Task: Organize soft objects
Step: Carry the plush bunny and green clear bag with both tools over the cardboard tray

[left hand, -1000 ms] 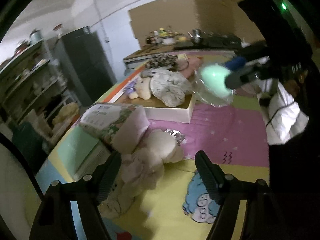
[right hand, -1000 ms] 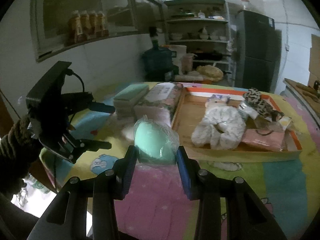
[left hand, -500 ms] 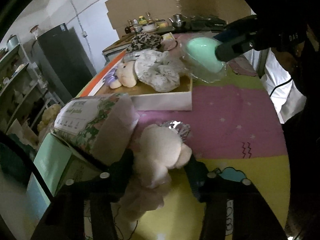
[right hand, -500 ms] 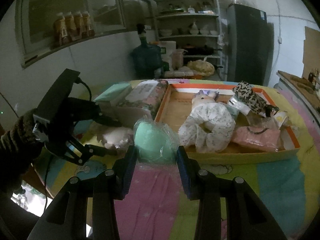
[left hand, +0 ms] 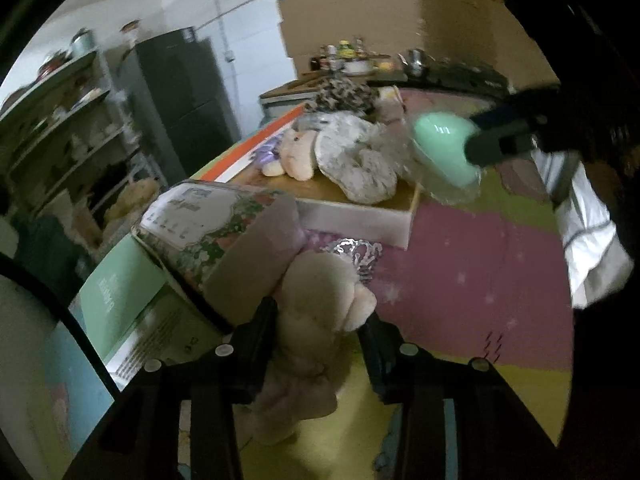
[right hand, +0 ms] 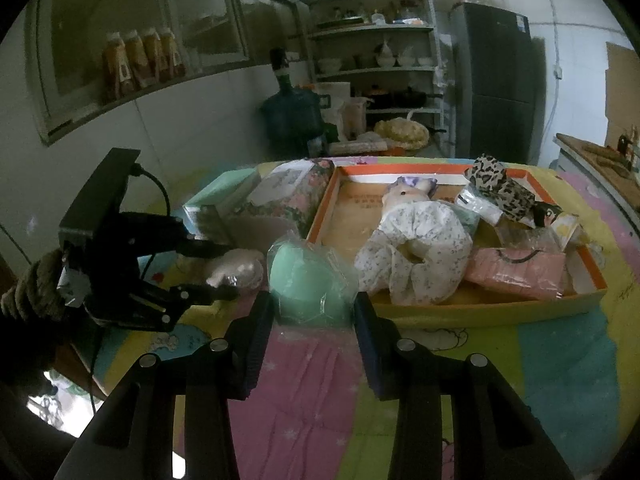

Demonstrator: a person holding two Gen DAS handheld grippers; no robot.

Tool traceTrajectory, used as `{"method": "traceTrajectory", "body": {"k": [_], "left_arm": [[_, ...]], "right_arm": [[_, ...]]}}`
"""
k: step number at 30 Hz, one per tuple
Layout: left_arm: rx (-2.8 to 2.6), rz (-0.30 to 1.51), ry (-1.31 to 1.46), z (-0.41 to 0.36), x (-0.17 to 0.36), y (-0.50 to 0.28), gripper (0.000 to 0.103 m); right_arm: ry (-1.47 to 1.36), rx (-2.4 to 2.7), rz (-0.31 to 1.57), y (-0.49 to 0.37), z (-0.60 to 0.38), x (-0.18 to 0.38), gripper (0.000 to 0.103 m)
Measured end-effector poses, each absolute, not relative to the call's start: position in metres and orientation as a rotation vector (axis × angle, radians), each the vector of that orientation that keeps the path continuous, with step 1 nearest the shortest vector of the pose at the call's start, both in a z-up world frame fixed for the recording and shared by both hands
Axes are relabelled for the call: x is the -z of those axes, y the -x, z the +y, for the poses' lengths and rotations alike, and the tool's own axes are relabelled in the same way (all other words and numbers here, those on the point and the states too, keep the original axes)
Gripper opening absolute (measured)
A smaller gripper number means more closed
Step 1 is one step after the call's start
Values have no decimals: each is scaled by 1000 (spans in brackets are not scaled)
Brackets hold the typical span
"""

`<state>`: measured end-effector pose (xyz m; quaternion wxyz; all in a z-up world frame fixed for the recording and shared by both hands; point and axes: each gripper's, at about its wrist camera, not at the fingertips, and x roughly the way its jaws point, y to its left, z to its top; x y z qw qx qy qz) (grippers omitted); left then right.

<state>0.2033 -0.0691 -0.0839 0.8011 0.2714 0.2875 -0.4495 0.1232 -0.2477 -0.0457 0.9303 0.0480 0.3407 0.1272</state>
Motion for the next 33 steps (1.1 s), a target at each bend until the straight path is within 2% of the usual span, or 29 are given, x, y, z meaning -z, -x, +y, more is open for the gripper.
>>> {"method": "traceTrajectory", "body": {"k": [12,16,33], "left_arm": [[874,559,-336,-84,27,-168,39],[840,602,-263,-98,16,-167,39],[572,612,-164,-158,9,-181,39]], "right_arm": [[-144,-246,633,-109,-269,33,42],[-146,-224,607,-104,-281,28,42],[-136,-173,531,-105,-335,9,42]]}}
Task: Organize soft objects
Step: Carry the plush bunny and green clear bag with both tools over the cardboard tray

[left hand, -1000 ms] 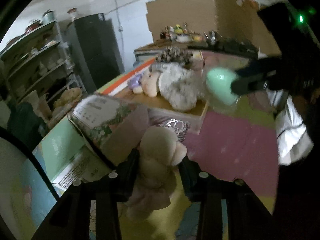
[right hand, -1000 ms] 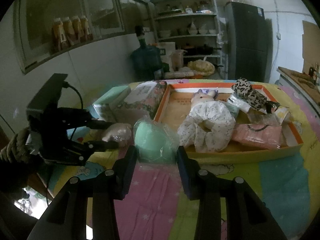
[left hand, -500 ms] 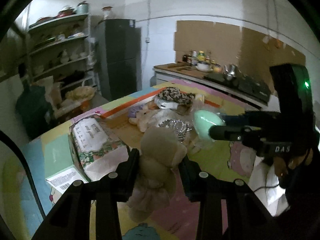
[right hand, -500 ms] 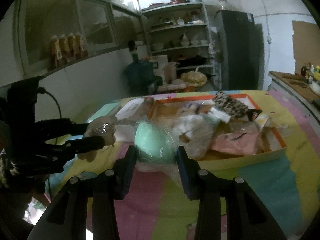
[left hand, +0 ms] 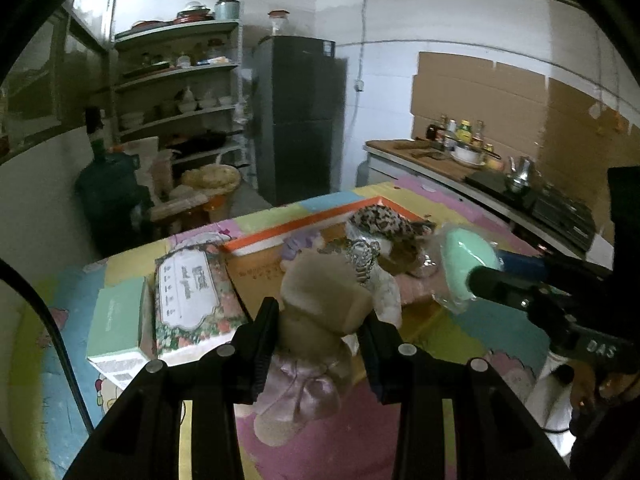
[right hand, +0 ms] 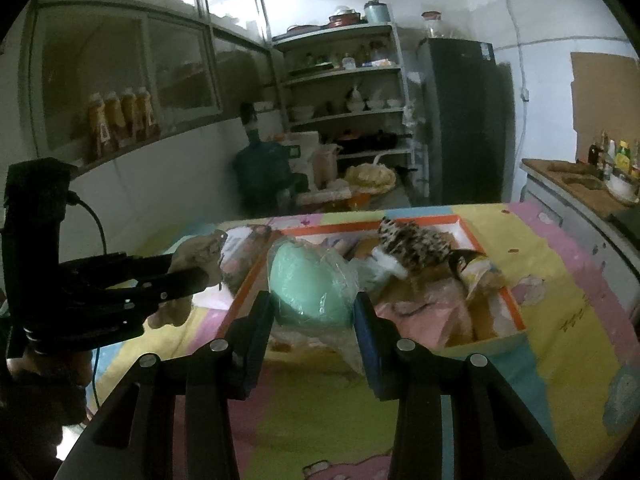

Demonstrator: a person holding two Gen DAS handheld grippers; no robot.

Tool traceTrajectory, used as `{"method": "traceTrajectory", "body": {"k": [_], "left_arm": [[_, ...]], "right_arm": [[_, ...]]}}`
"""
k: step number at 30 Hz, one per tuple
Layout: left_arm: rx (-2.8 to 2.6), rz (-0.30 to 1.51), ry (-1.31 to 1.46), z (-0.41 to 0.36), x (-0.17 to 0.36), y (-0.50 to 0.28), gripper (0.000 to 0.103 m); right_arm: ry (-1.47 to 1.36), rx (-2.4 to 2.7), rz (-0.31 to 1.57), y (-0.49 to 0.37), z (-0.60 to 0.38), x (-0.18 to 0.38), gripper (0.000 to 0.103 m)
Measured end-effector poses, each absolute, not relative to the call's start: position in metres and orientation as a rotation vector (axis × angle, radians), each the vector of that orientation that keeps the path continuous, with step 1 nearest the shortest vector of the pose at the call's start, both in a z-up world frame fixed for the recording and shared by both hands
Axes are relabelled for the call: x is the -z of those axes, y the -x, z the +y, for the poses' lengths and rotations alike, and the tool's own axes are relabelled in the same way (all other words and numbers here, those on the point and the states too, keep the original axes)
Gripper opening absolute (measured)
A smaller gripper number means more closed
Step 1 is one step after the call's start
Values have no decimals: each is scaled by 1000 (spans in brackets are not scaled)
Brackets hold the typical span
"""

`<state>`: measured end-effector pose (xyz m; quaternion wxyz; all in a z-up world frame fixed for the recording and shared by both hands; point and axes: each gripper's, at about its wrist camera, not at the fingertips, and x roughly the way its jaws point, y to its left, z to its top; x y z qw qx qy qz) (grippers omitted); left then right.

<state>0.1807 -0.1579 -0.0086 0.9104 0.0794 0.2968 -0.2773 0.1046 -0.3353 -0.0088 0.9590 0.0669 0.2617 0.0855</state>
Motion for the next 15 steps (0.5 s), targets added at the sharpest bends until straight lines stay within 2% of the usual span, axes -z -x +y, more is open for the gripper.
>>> {"method": "traceTrajectory", "body": {"k": [15], "left_arm": [[512,630,-101,-210,13,-207,39]], "right_arm": [[-132,-181,508,-123,-371,3,42]]}}
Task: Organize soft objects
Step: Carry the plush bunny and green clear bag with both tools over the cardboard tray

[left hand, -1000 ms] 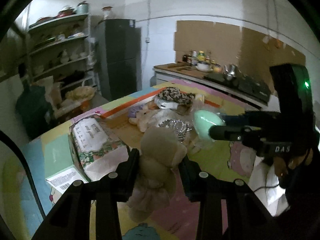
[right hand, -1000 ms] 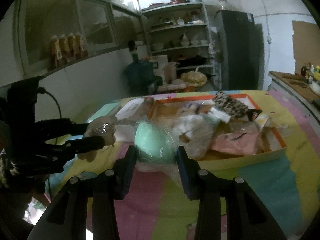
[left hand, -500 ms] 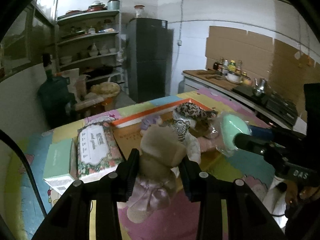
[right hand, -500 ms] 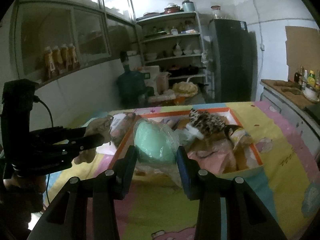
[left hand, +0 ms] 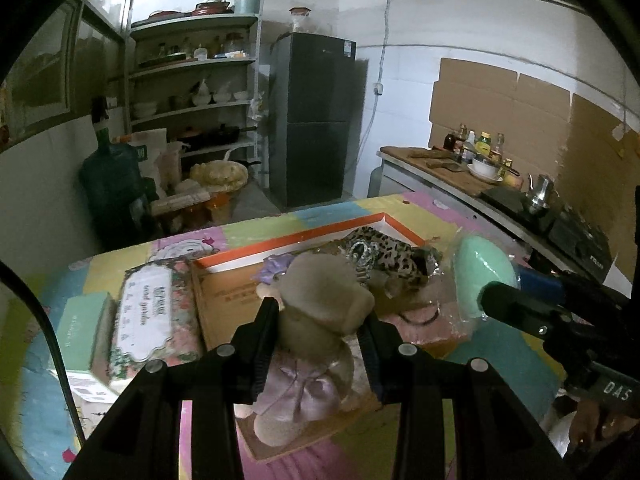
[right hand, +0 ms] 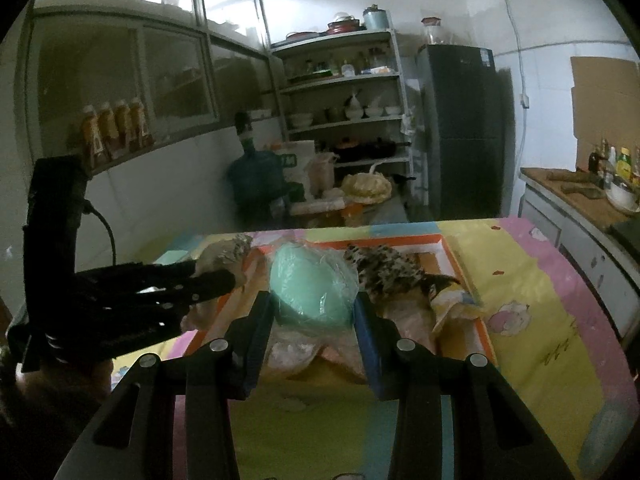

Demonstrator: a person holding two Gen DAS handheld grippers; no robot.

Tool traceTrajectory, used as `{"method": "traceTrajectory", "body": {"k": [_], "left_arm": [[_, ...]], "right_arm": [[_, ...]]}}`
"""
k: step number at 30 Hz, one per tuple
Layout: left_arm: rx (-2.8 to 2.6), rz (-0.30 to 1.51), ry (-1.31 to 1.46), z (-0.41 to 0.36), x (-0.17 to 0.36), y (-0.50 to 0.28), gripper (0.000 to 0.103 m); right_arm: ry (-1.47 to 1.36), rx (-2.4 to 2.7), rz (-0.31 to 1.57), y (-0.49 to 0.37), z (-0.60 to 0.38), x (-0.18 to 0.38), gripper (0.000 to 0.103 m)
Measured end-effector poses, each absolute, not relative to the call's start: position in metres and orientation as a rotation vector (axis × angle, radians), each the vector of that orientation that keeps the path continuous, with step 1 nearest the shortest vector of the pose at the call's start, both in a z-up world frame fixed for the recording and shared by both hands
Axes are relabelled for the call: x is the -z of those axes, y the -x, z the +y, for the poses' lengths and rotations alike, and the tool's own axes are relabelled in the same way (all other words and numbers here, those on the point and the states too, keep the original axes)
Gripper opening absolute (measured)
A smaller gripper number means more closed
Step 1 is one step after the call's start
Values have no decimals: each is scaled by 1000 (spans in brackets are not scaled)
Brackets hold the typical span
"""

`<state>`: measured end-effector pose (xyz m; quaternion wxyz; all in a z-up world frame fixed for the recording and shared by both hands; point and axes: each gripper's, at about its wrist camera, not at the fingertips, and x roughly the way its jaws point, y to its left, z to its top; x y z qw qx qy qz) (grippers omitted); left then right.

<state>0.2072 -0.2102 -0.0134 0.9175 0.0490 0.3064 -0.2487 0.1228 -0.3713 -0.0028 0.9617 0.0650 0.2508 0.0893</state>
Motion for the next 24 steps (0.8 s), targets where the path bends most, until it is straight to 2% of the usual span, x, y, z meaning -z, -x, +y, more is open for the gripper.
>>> {"method": "traceTrajectory", "body": {"k": [24], "left_arm": [[518,672,-97,-261,27,-256,39]], "right_arm": [[-152,-170,535,-170,-410,11,42]]}}
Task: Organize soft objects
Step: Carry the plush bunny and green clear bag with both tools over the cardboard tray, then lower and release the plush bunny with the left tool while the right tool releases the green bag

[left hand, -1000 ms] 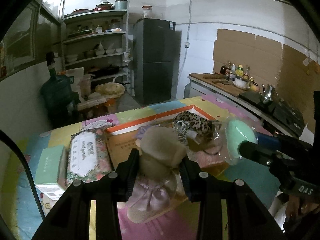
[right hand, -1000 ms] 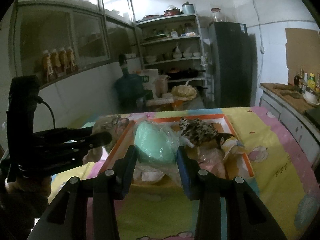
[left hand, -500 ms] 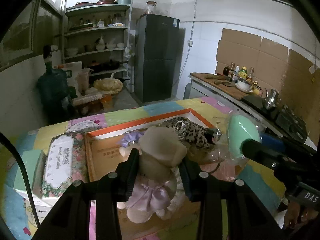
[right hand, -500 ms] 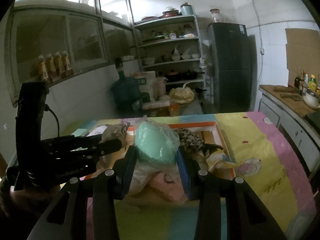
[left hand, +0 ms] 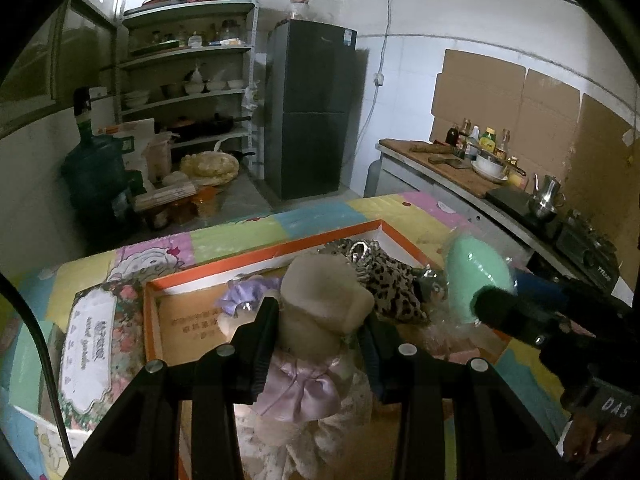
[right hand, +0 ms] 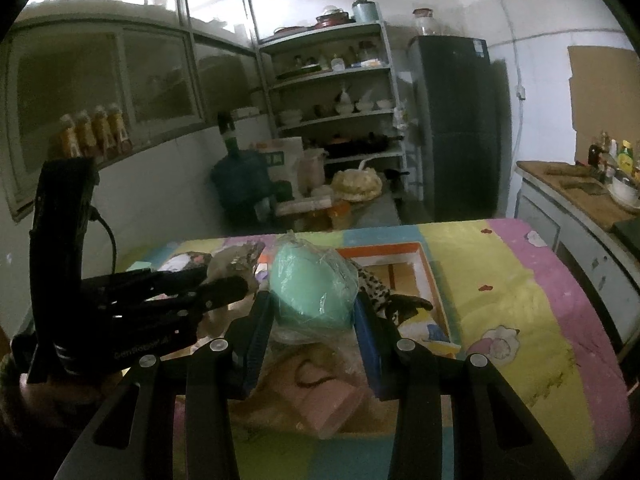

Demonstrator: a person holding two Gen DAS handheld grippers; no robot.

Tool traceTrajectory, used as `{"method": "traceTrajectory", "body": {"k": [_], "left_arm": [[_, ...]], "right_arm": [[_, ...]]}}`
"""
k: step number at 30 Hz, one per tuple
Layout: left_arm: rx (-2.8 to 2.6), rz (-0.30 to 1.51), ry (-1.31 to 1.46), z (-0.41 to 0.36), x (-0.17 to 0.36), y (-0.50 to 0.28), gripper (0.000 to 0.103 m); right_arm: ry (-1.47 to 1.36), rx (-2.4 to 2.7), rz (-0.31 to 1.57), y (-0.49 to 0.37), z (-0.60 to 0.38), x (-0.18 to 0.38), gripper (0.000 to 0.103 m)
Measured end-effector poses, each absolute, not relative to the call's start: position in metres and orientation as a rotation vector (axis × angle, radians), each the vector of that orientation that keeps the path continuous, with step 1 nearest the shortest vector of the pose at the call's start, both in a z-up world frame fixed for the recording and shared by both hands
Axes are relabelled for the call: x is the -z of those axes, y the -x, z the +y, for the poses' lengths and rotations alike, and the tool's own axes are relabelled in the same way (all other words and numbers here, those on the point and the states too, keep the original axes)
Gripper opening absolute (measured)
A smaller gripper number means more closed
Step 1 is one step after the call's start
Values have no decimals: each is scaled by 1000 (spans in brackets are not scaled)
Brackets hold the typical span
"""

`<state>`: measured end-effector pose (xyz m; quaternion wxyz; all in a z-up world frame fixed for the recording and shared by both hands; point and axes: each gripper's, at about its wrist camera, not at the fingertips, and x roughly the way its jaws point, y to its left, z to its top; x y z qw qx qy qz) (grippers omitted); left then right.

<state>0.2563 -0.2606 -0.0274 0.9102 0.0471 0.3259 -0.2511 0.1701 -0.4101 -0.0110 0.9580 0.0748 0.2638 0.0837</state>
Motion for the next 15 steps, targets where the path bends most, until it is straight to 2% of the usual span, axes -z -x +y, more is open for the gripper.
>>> {"method": "traceTrajectory", "body": {"k": [15], "left_arm": [[506,710,-125,-279,45,-283,39]], "right_arm": [[-161,-188,606,-206,-415,36,42]]}}
